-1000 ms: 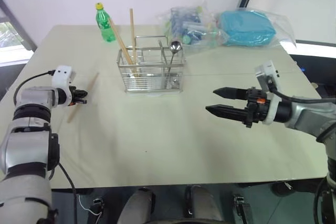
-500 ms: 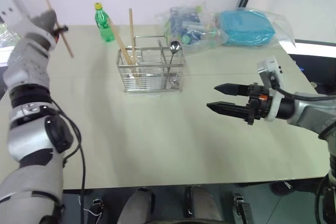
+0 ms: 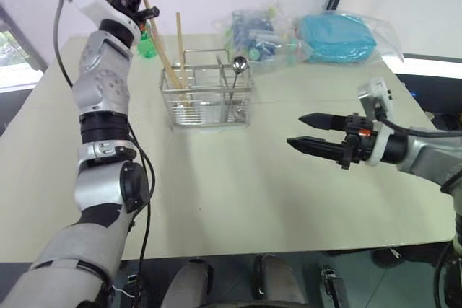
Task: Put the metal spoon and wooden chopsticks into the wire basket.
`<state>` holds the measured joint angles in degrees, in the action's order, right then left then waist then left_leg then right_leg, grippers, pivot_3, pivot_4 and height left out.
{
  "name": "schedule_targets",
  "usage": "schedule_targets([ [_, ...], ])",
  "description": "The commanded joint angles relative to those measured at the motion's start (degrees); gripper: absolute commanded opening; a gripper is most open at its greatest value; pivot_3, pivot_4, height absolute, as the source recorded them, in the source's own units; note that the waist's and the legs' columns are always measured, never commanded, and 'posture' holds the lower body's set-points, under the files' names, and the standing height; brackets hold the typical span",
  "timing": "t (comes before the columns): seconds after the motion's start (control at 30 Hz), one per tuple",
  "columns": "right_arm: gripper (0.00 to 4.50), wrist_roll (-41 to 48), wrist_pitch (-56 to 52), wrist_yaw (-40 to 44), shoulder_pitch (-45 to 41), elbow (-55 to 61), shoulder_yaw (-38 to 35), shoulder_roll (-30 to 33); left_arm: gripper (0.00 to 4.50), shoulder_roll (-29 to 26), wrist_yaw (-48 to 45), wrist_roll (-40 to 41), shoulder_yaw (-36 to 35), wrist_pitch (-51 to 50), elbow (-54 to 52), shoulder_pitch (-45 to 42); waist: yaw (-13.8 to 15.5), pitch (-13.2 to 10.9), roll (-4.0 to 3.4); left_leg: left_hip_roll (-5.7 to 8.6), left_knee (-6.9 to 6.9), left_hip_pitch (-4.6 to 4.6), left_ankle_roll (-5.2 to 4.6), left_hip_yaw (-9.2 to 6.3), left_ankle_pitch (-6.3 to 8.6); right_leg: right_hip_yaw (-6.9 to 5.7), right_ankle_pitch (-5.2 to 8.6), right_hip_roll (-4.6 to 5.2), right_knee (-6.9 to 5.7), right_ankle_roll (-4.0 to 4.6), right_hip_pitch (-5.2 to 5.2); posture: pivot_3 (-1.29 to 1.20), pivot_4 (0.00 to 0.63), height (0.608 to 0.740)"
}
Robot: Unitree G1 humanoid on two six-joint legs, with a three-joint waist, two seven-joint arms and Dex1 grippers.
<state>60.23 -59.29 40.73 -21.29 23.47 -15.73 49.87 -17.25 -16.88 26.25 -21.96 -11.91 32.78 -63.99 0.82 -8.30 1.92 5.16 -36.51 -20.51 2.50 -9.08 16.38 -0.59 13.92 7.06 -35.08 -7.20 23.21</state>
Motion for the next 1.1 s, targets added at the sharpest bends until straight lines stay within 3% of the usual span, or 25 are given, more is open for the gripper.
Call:
schedule_targets([
  [0.03, 4.5, 1.55, 0.47, -0.86, 0.29, 2.19, -2.13, -0.12, 0.1, 1.33, -0.05, 0.0, 1.4, 0.44, -2.96, 0.83, 0.2, 0.0, 0.01, 0.02, -0.05, -0.03, -0.01, -0.02, 0.01, 0.0, 0.0, 0.01, 0.01, 0.0, -0.01, 0.0, 0.15, 0.698],
  [0.4, 4.5, 3.2, 0.35, -3.11, 1.13, 2.56, -2.89, 0.07, 0.1, 4.02, 0.08, -0.05, 2.47, 0.14, -3.79, 3.56, -0.06, 0.0, 0.0, 0.03, -0.32, -0.19, -0.12, -0.05, 0.08, -0.01, -0.01, -0.01, 0.01, -0.03, 0.01, 0.0, 0.15, 0.698],
  [0.5, 4.5, 3.35, 0.39, -3.71, 1.19, 2.51, -2.97, -0.11, 1.08, 4.34, 0.11, 0.37, 2.56, -0.4, -4.27, 3.97, -0.03, 0.0, 0.0, 0.03, -0.33, -0.19, -0.12, -0.05, 0.08, -0.01, -0.01, -0.02, 0.0, -0.03, 0.01, 0.0, 0.15, 0.698],
  [0.73, 4.5, 3.24, 0.76, -4.41, 0.71, 2.0, -2.43, -0.46, 4.46, 5.14, 0.4, 1.61, 2.05, -1.59, -6.0, 4.7, 0.04, 0.0, 0.0, 0.04, -0.38, -0.22, -0.12, -0.05, 0.08, -0.01, -0.02, -0.01, 0.01, -0.03, 0.0, 0.0, 0.15, 0.698],
  [1.0, 4.5, 0.45, 2.66, -3.06, -0.82, -0.09, -0.05, -1.28, 4.46, 0.28, 0.79, 3.57, 1.32, -7.68, -14.55, 4.45, -0.18, 0.0, 0.0, 0.02, -0.37, -0.2, -0.13, -0.06, 0.08, -0.01, -0.02, -0.03, 0.0, -0.03, 0.01, 0.0, 0.15, 0.698],
  [1.07, 4.5, -1.46, 3.83, -1.61, -1.81, -1.26, 1.26, -1.06, 4.46, -4.14, -0.99, 4.01, 2.11, -11.84, -18.76, 4.06, -0.24, -0.01, -0.02, 0.01, -0.36, -0.2, -0.13, -0.04, 0.09, 0.0, -0.01, -0.04, 0.0, -0.03, 0.03, 0.0, 0.15, 0.698],
  [1.1, 4.5, -2.73, 4.59, -0.46, -2.79, -2.51, 2.06, -0.64, 4.46, -9.09, -4.27, 3.45, 3.74, -15.36, -21.61, 4.66, -0.51, -0.04, -0.05, 0.0, -0.36, -0.2, -0.12, -0.04, 0.09, 0.0, -0.02, -0.06, -0.01, -0.03, 0.05, 0.0, 0.15, 0.698],
])
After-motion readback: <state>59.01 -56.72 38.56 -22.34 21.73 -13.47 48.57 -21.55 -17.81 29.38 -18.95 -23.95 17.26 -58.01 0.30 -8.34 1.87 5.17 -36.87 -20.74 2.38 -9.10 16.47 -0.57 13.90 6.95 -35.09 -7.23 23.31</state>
